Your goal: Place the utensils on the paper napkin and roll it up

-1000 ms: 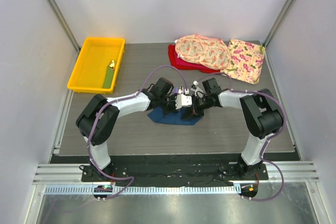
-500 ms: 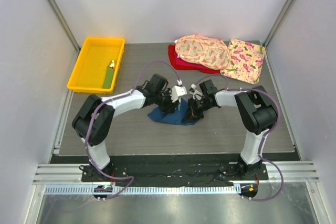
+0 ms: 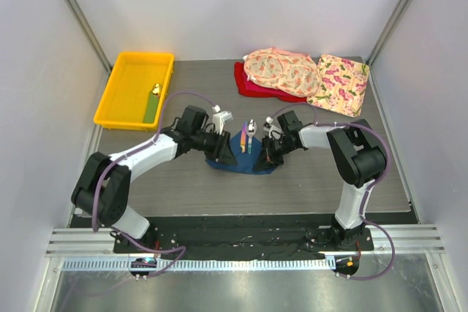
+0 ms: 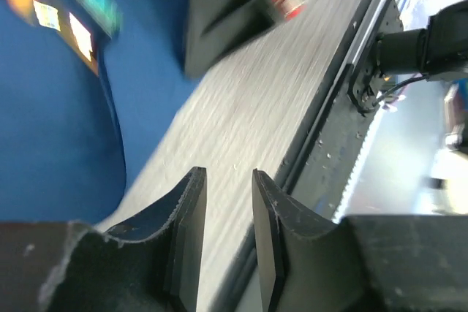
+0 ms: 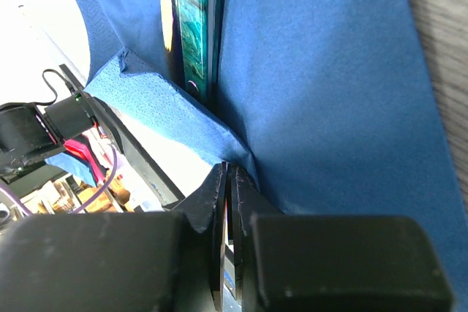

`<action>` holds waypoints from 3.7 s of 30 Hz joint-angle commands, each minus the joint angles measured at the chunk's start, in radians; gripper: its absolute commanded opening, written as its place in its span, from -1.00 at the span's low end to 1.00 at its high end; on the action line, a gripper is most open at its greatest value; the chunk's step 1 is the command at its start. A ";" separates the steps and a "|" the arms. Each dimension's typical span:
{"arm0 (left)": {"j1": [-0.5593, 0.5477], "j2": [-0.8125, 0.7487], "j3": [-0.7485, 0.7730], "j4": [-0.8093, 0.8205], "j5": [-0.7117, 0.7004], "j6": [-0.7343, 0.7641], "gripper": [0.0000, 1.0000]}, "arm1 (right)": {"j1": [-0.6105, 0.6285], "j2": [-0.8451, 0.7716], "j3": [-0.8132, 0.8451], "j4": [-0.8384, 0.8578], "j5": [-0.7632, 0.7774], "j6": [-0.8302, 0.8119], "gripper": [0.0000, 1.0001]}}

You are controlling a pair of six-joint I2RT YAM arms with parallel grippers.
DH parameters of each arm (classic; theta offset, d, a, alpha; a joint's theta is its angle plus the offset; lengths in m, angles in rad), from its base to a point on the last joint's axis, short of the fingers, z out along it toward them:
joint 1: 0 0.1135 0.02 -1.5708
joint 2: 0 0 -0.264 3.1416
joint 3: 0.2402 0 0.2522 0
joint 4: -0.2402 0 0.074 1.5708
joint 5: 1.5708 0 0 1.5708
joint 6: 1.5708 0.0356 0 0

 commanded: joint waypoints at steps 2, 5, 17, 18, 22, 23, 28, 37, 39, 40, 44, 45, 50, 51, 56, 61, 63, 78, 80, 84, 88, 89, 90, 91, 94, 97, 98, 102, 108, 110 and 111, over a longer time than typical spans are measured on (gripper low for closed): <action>-0.002 0.079 -0.022 0.082 0.045 -0.215 -0.32 | 0.005 -0.003 0.020 -0.018 0.069 -0.031 -0.84; -0.009 0.127 -0.013 0.082 0.027 -0.229 -0.34 | 0.005 0.001 0.024 -0.019 0.069 -0.031 -0.85; -0.029 0.205 0.009 0.098 -0.079 -0.249 -0.37 | 0.007 0.004 0.029 -0.027 0.071 -0.037 -0.85; -0.029 0.219 0.013 0.093 -0.085 -0.254 -0.37 | 0.007 0.006 0.029 -0.027 0.071 -0.037 -0.85; -0.028 0.251 0.013 0.091 -0.101 -0.275 -0.38 | 0.007 0.007 0.030 -0.030 0.072 -0.043 -0.86; -0.028 0.260 0.010 0.091 -0.102 -0.281 -0.37 | 0.005 0.010 0.032 -0.031 0.074 -0.043 -0.85; 0.000 0.280 -0.010 0.095 -0.113 -0.316 -0.37 | 0.007 0.017 0.035 -0.039 0.077 -0.049 -0.86; 0.058 0.323 -0.041 0.093 -0.098 -0.364 -0.38 | 0.005 0.029 0.052 -0.059 0.103 -0.071 -0.88; 0.061 0.328 -0.045 0.092 -0.096 -0.367 -0.38 | 0.007 0.032 0.058 -0.064 0.109 -0.078 -0.88; 0.061 0.331 -0.045 0.090 -0.099 -0.367 -0.38 | 0.007 0.035 0.060 -0.065 0.112 -0.080 -0.88; 0.076 0.338 -0.056 0.093 -0.102 -0.390 -0.41 | 0.003 0.047 0.084 -0.080 0.123 -0.100 -0.89; 0.079 0.340 -0.062 0.101 -0.102 -0.396 -0.45 | 0.005 0.050 0.089 -0.085 0.126 -0.106 -0.90; 0.080 0.367 -0.074 0.136 -0.089 -0.432 -0.70 | 0.003 0.032 0.101 -0.110 0.132 -0.143 -0.91; 0.081 0.371 -0.073 0.137 -0.089 -0.432 -0.74 | 0.003 0.024 0.096 -0.117 0.131 -0.152 -0.90; 0.081 0.383 -0.073 0.141 -0.092 -0.439 -0.95 | -0.001 -0.026 0.055 -0.157 0.137 -0.198 -0.90; 0.081 0.386 -0.073 0.141 -0.095 -0.444 -1.00 | -0.024 -0.031 0.060 -0.215 0.172 -0.252 -0.88; 0.080 0.387 -0.074 0.141 -0.098 -0.445 -1.00 | -0.035 -0.034 0.061 -0.228 0.181 -0.272 -0.85; 0.080 0.384 -0.076 0.145 -0.102 -0.445 -1.00 | -0.059 -0.098 0.081 -0.320 0.165 -0.330 -0.84; 0.080 0.383 -0.073 0.145 -0.101 -0.444 -1.00 | -0.052 -0.115 0.098 -0.315 0.119 -0.309 -0.84; 0.080 0.380 -0.071 0.145 -0.098 -0.444 -1.00 | -0.033 -0.147 0.119 -0.283 0.053 -0.253 -0.83; 0.080 0.374 -0.073 0.144 -0.099 -0.441 -1.00 | -0.007 -0.181 0.113 -0.225 0.013 -0.198 -0.83; 0.080 0.372 -0.073 0.142 -0.101 -0.441 -0.99 | -0.001 -0.192 0.110 -0.217 0.011 -0.189 -0.82; 0.080 0.372 -0.073 0.142 -0.102 -0.439 -1.00 | 0.005 -0.194 0.109 -0.208 0.011 -0.172 -0.82; 0.080 0.374 -0.073 0.142 -0.102 -0.439 -1.00 | 0.019 -0.194 0.107 -0.190 0.007 -0.163 -0.82; 0.080 0.375 -0.070 0.142 -0.101 -0.438 -1.00 | 0.049 -0.171 0.100 -0.160 0.014 -0.141 -0.82; 0.080 0.372 -0.068 0.142 -0.101 -0.436 -1.00 | 0.060 -0.131 0.099 -0.143 0.029 -0.143 -0.83; 0.080 0.372 -0.067 0.142 -0.099 -0.435 -0.99 | 0.060 -0.120 0.099 -0.140 0.031 -0.146 -0.83; 0.080 0.366 -0.068 0.147 -0.096 -0.432 -1.00 | 0.059 -0.072 0.099 -0.133 0.051 -0.163 -0.83; 0.080 0.328 -0.083 0.194 -0.063 -0.425 -0.89 | 0.059 -0.017 0.095 -0.130 0.085 -0.167 -0.86; 0.080 0.283 -0.105 0.238 -0.023 -0.425 -0.81 | 0.059 -0.010 0.093 -0.130 0.092 -0.166 -0.87; 0.080 0.266 -0.131 0.292 -0.012 -0.438 -0.69 | 0.060 -0.006 0.096 -0.131 0.094 -0.164 -0.87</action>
